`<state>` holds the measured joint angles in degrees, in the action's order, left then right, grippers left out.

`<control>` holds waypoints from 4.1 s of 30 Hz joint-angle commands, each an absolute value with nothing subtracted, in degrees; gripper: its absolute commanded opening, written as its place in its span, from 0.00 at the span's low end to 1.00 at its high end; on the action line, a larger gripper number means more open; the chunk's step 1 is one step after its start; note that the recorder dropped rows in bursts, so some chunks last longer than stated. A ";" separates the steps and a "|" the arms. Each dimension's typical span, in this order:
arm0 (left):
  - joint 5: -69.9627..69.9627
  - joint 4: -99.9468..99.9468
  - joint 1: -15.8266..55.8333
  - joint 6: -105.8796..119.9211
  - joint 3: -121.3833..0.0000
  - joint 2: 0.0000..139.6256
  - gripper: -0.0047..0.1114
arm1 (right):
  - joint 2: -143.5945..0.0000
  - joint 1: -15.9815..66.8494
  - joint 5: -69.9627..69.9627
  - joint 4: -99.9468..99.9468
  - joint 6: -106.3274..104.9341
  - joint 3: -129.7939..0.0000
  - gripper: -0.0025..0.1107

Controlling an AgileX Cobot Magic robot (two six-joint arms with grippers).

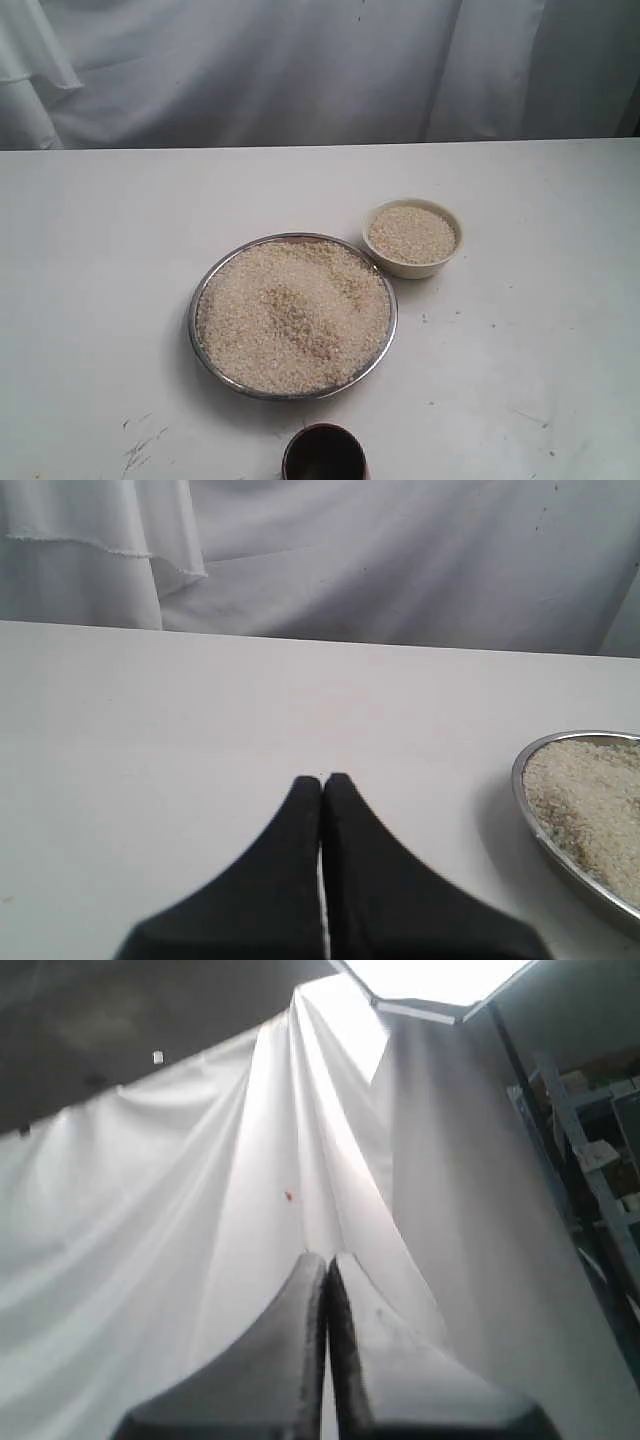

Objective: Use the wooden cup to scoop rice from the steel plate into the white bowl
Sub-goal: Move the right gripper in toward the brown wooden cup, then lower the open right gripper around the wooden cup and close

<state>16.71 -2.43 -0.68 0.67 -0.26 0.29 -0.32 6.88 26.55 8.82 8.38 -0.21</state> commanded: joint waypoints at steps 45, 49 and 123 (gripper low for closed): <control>16.34 -2.48 -0.60 0.49 0.00 0.00 0.04 | -98.63 9.95 69.96 -61.01 22.79 -14.84 0.02; 16.34 -2.48 -0.60 0.49 0.00 0.00 0.04 | -99.26 9.95 69.96 -58.82 22.69 -14.84 0.02; 16.34 -2.48 -0.60 0.49 0.00 0.00 0.04 | -111.95 21.00 69.96 -88.75 24.41 -31.82 0.95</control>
<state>16.71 -2.43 -0.68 0.67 -0.26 0.29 -112.24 20.02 69.29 -90.63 21.54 -31.48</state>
